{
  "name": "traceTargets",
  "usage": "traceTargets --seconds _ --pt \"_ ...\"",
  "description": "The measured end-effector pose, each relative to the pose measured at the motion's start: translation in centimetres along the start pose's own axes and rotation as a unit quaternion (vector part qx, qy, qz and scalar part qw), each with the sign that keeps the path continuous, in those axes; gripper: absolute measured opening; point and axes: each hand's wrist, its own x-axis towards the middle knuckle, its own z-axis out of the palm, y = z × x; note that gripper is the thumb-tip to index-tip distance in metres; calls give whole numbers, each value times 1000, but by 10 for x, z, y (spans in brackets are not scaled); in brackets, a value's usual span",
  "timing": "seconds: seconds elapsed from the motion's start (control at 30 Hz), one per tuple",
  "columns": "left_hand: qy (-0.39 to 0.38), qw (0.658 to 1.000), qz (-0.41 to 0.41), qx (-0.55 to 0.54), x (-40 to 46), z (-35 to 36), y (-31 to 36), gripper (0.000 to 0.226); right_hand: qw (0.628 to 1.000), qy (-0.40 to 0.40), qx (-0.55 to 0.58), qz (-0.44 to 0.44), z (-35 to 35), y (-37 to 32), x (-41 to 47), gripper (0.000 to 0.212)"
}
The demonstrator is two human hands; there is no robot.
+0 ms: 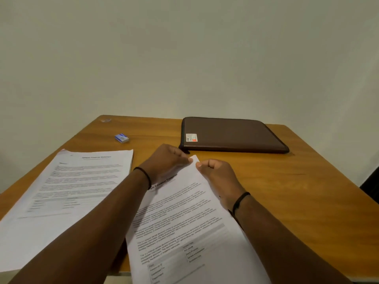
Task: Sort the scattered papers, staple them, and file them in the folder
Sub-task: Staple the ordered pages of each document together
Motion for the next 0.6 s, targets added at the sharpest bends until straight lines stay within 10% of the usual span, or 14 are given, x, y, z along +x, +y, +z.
traceTargets --seconds 0.6 --pt "-8 989 -32 -142 19 0 -34 19 994 -15 -104 -10 10 7 20 20"
